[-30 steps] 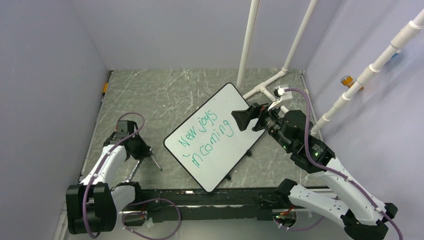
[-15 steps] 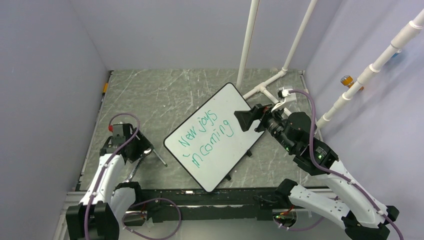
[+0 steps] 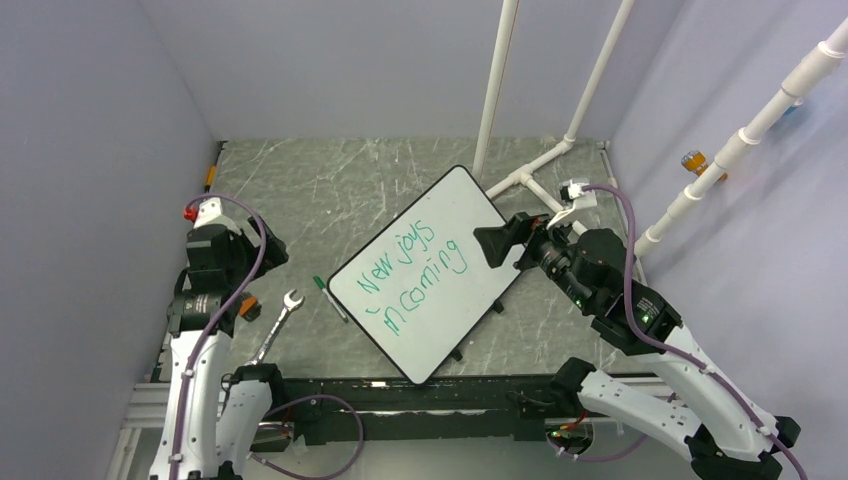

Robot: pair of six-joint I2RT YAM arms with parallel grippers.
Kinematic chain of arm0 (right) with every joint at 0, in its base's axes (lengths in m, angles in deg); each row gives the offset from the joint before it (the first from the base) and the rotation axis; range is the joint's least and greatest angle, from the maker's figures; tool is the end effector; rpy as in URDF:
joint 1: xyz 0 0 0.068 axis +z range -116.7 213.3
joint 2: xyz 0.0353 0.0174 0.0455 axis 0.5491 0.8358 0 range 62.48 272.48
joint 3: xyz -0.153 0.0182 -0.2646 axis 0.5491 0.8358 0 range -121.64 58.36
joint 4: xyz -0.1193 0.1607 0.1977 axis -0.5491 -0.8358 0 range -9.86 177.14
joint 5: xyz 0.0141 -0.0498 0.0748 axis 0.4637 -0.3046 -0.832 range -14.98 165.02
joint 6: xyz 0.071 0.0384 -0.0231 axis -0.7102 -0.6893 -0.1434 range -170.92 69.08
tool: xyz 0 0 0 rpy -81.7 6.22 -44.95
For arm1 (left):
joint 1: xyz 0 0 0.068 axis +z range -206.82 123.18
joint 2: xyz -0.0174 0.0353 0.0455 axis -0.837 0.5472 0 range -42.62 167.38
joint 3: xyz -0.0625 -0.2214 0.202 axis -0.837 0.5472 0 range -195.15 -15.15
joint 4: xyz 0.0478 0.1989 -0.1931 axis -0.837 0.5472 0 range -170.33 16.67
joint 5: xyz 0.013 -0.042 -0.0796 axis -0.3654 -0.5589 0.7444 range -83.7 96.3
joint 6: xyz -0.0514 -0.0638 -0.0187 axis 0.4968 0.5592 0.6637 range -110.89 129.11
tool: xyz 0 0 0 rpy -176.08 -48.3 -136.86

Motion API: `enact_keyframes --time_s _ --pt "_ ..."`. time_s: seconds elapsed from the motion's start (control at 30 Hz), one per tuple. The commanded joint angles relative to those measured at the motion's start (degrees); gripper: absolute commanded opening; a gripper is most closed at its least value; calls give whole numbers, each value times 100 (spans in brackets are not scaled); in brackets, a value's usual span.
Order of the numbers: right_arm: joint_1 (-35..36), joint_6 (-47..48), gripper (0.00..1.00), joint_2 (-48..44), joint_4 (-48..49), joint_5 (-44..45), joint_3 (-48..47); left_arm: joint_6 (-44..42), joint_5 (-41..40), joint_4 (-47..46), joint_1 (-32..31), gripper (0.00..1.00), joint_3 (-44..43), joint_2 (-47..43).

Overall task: Write a sentence on the whiteboard
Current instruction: Reset both arms

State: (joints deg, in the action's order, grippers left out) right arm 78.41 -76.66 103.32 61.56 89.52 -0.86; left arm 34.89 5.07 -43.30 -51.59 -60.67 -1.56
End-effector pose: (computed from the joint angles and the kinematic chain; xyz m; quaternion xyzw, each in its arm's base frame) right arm 0.1344 0.1089 0.4313 -0.0429 0.7476 0.3030 0.5894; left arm 0.1792 0.0180 0.3104 -0.2395 0.8437 -0.0764 0.4743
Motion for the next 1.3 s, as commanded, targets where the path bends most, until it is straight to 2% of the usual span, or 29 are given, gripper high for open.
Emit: enact_keyframes --time_s 0.0,0.1,0.3,0.53,0.73,0.83,1.27 --pt "21 -151 100 -241 45 115 163 -556 -120 -359 26 99 -181 -222" --pt "17 -136 100 -425 133 136 302 -630 70 -719 23 99 -43 -371" --pt "22 -122 100 -885 175 284 683 -363 -55 -1324 10 99 340 -712" --pt "16 -452 100 -1400 13 510 1269 -499 886 -1836 12 100 285 -741" --pt "20 -555 100 -1745 6 574 1574 -674 1373 -2120 13 99 380 -543" --pt "24 -564 100 -1766 -63 623 1585 -755 1649 -2284 13 99 454 -617" --pt "20 -302 100 -1584 253 414 1563 -799 1963 -2315 13 100 482 -663"
